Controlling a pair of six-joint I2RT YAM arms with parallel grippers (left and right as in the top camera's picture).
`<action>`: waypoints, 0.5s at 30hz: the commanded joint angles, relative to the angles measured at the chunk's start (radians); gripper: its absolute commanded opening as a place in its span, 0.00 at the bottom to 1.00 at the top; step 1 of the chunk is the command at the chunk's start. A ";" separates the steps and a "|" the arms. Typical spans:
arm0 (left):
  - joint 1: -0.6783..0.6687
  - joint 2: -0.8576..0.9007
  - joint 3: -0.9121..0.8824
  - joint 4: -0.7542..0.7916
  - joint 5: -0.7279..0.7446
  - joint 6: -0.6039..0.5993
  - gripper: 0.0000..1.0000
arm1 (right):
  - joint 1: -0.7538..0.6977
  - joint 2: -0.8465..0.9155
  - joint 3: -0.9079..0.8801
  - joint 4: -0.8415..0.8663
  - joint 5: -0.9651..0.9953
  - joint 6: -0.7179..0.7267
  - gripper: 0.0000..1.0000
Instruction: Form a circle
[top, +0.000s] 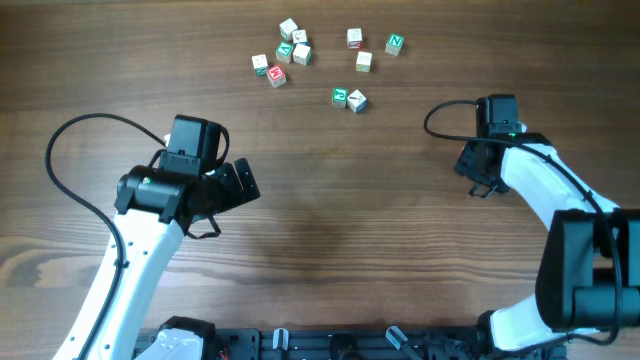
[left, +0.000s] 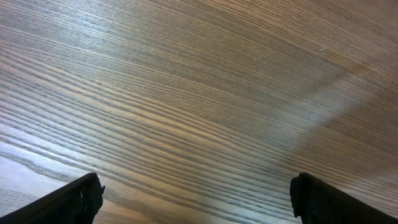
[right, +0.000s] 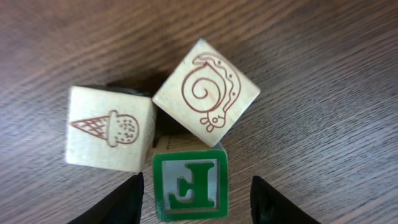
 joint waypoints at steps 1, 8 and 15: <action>0.008 -0.002 -0.002 0.000 0.005 0.005 1.00 | 0.000 0.047 -0.007 0.006 -0.002 -0.002 0.52; 0.008 -0.002 -0.002 0.000 0.005 0.005 1.00 | 0.000 0.055 -0.007 0.009 -0.006 -0.003 0.42; 0.008 -0.002 -0.002 0.000 0.005 0.005 1.00 | 0.000 0.055 -0.007 0.006 -0.027 -0.003 0.29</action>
